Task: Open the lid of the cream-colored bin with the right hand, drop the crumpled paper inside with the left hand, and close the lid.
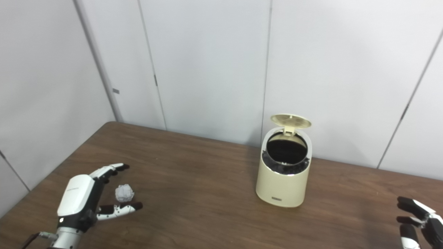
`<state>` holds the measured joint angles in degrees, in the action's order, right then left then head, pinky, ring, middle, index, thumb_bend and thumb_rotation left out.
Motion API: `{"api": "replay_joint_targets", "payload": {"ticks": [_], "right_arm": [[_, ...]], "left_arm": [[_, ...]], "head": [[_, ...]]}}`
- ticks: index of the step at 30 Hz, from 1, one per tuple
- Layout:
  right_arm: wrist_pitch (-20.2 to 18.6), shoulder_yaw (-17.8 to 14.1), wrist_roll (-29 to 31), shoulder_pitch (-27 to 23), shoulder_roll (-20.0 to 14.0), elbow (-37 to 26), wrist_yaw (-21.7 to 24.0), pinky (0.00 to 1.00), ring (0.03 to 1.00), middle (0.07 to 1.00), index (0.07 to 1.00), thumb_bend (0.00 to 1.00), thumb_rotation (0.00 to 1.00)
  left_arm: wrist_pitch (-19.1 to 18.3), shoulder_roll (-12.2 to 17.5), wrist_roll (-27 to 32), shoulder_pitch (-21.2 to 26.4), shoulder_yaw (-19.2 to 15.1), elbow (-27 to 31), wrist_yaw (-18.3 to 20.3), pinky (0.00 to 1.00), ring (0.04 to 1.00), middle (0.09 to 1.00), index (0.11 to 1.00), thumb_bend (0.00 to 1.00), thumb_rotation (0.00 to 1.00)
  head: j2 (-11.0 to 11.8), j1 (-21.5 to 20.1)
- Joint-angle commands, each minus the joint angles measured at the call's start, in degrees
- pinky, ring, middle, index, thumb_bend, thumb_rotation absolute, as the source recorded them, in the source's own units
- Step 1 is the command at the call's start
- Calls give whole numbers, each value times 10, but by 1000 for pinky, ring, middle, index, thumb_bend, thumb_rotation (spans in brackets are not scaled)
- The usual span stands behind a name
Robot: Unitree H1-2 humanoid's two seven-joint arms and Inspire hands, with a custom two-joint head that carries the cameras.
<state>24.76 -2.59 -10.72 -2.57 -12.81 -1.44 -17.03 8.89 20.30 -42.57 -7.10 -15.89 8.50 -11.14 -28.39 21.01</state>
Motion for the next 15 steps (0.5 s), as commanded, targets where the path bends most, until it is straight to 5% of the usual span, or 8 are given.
{"api": "replay_joint_targets", "payload": {"ticks": [1,15], "right_arm": [[17,-12,-5,-9,-1,-21,5,556,702,713,669,384,801],[-17,-35,22,-5,10,-47,50,524,677,706,674,440,777]], "left_arm": [[-9,19,-5,7,1,20,-5,624,728,751,751,1000,399],[-64,31,-30,-6,28,9,-3,601,714,733,723,1000,434]], "head": [[-2,3],[-4,21]]}}
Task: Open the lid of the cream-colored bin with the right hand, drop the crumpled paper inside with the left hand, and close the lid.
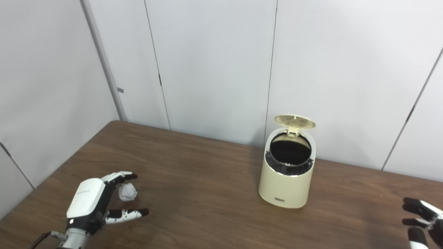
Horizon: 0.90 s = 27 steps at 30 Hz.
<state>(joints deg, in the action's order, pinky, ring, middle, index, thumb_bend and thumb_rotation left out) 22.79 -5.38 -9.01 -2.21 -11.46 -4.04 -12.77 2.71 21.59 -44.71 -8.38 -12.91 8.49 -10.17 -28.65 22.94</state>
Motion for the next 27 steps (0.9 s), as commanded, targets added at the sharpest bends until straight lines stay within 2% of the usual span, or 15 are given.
{"api": "replay_joint_targets", "payload": {"ticks": [1,6,9,16,20,27], "right_arm": [[1,-8,5,-8,-3,-22,9,520,672,702,670,445,776],[3,-14,8,-9,1,-19,17,506,657,687,655,475,762],[9,-15,15,-9,0,-14,23,512,660,687,654,486,765],[6,-21,10,-9,1,-13,29,510,656,687,653,507,780],[3,-23,16,-10,5,-12,32,495,644,676,643,526,769],[6,-23,12,-9,8,-13,36,509,657,686,648,526,768]], "left_arm": [[-6,19,-13,7,-1,7,-15,596,711,728,718,1000,415],[-21,28,-32,12,7,-7,-21,575,691,712,707,1000,369],[-36,35,-35,16,12,-11,-9,573,687,708,706,1000,329],[-41,56,-17,28,15,-40,-16,580,688,695,700,1000,254],[-42,59,-16,44,14,-75,-44,563,668,698,704,1000,266],[-53,62,-12,69,27,-105,-45,550,661,689,706,1000,258]], "head": [[-1,2],[-2,7],[0,10],[0,11],[2,12],[2,11]]}}
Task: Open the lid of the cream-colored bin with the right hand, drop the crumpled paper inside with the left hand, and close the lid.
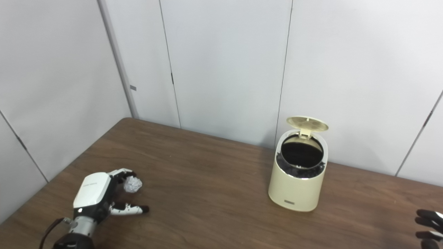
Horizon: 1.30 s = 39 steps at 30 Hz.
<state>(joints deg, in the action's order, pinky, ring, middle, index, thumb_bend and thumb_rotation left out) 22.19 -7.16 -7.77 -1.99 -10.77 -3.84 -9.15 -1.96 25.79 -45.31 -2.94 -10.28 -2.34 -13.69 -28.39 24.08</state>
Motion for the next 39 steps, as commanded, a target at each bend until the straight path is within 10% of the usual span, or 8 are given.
{"api": "replay_joint_targets", "payload": {"ticks": [1,25,26,28,39], "right_arm": [[12,-5,-2,-12,1,-15,0,507,656,686,648,530,769],[1,-11,5,-12,6,-23,3,477,634,672,644,609,787],[0,-11,6,-12,6,-23,4,474,631,669,642,617,783],[-3,-11,6,-12,8,-25,4,469,625,664,637,635,783],[-9,-14,11,-9,7,-33,11,475,631,675,647,646,780]], "left_arm": [[-8,22,-8,17,5,1,-7,554,664,691,709,1000,255],[-15,48,-23,44,91,-56,-54,320,410,499,558,893,16],[-17,48,-23,45,92,-56,-54,291,379,468,516,674,38],[-14,48,-17,47,94,-64,-57,244,324,427,518,540,11],[12,48,6,47,103,-94,-84,143,190,447,486,524,0]], "head": [[-1,-1],[-1,-15],[-1,-16],[-1,-17],[-5,-21]]}}
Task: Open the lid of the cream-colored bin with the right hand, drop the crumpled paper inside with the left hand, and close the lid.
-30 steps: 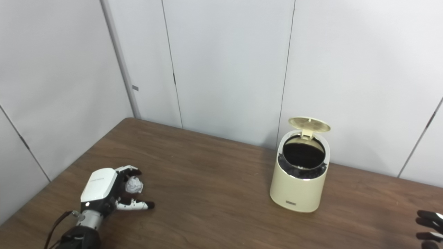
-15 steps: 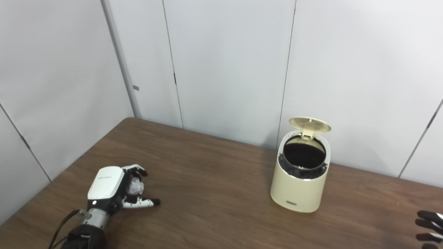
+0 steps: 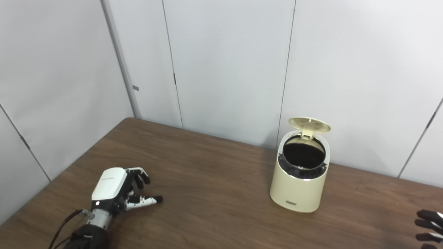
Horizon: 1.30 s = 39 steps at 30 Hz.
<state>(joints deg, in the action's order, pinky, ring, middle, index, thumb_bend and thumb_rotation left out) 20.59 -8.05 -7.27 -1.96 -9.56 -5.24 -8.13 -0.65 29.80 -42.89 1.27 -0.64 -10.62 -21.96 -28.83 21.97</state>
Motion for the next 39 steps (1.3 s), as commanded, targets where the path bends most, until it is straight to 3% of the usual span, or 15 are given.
{"api": "replay_joint_targets", "payload": {"ticks": [1,7,32,35,39], "right_arm": [[6,-6,7,-9,-5,-21,2,475,631,675,647,649,776],[0,-8,4,-8,-4,-28,4,473,629,670,640,657,788],[-4,-9,-8,-6,-1,-37,5,496,647,683,655,605,787],[-7,-8,-8,-5,0,-39,5,499,653,687,657,585,787],[-2,-8,-6,-7,0,-37,5,500,653,687,656,561,777]], "left_arm": [[-2,7,-22,4,9,-14,-9,129,173,451,484,524,0],[1,6,-28,-1,20,-22,-31,96,134,449,486,522,0],[8,2,-49,-4,25,-21,-60,102,143,445,485,523,0],[-9,1,-38,-8,18,-9,-37,131,182,431,491,525,0],[-22,2,-20,-13,9,10,-8,258,310,411,497,523,34]], "head": [[-1,0],[-2,1],[-5,1],[-4,0],[-4,0]]}}
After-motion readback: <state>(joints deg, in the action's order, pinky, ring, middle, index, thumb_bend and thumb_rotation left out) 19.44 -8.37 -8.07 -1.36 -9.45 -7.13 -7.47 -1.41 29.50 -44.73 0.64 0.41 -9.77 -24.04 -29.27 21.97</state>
